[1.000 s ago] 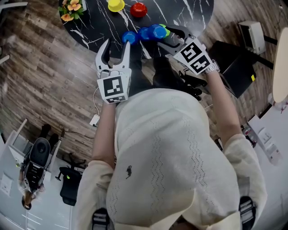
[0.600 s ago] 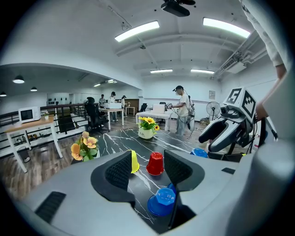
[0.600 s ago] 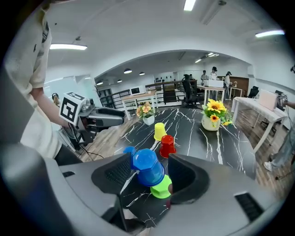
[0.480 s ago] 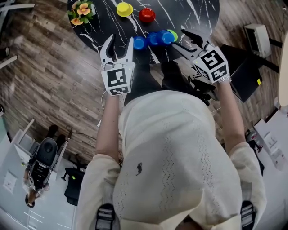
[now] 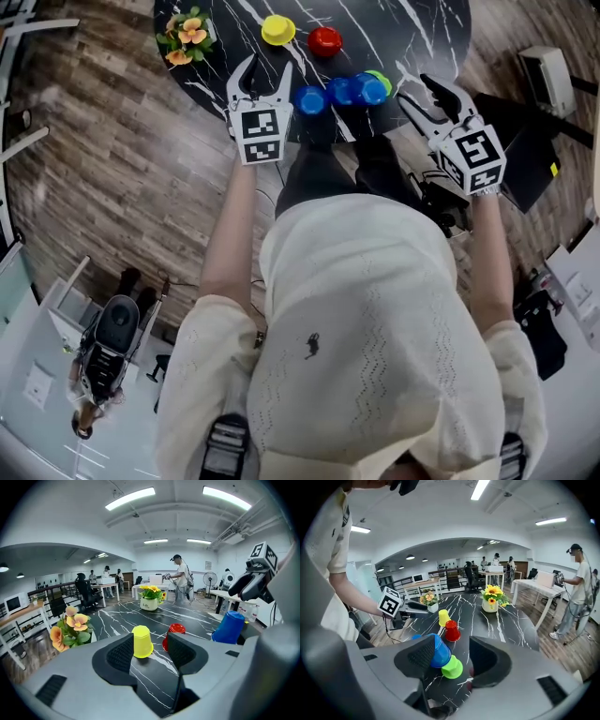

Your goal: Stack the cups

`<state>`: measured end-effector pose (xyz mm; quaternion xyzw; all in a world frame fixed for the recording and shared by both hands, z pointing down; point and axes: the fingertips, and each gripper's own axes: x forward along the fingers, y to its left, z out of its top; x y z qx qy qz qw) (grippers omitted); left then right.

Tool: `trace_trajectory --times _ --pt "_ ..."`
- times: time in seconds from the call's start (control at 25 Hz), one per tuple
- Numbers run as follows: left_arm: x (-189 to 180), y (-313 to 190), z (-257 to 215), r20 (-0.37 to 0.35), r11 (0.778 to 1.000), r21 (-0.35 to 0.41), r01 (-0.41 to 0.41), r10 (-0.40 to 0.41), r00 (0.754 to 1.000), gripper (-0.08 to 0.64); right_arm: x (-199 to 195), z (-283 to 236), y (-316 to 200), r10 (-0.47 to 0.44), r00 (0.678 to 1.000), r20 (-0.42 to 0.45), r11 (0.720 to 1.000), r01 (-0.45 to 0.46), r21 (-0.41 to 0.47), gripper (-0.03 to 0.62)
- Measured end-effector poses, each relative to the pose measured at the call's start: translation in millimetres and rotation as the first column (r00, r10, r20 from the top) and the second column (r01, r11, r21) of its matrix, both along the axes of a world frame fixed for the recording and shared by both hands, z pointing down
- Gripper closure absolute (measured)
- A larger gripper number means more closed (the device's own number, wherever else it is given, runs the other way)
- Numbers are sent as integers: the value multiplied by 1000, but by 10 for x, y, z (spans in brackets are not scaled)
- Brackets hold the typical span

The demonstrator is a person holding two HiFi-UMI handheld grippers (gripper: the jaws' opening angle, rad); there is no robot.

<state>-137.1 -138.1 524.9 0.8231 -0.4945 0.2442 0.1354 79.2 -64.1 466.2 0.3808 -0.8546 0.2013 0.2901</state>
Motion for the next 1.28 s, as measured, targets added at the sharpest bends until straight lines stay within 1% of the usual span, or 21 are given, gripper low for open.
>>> trace_trajectory --times 0.16,0.28,0.56,0.68,0.96,1.0,1.04,1.28 --pt "27 -194 135 27 999 -4 -41 41 999 316 70 49 -23 68 997 -19 998 -69 -5 356" --pt "48 -318 212 26 998 -14 -61 61 998 304 101 60 -27 114 993 -28 993 -114 -10 356" --pt "24 -601 440 21 996 -57 -65 66 998 296 170 103 -17 190 980 -57 981 -191 -17 359" --pt "30 -668 531 25 994 -75 -79 81 996 296 188 124 -1 220 973 -65 975 -222 -23 360" --pt "50 -717 668 36 989 -103 -106 110 993 296 179 163 27 245 966 -87 968 -249 -30 360" --pt "50 -718 675 37 989 -104 -103 107 994 302 186 165 26 247 965 -90 968 -251 -30 362" --pt "45 -724 680 37 990 -105 -97 102 994 343 193 167 23 250 964 -92 967 -253 -30 362" --pt "1 -724 626 22 993 -96 -73 75 997 351 155 170 13 243 966 -87 969 -246 -23 367"
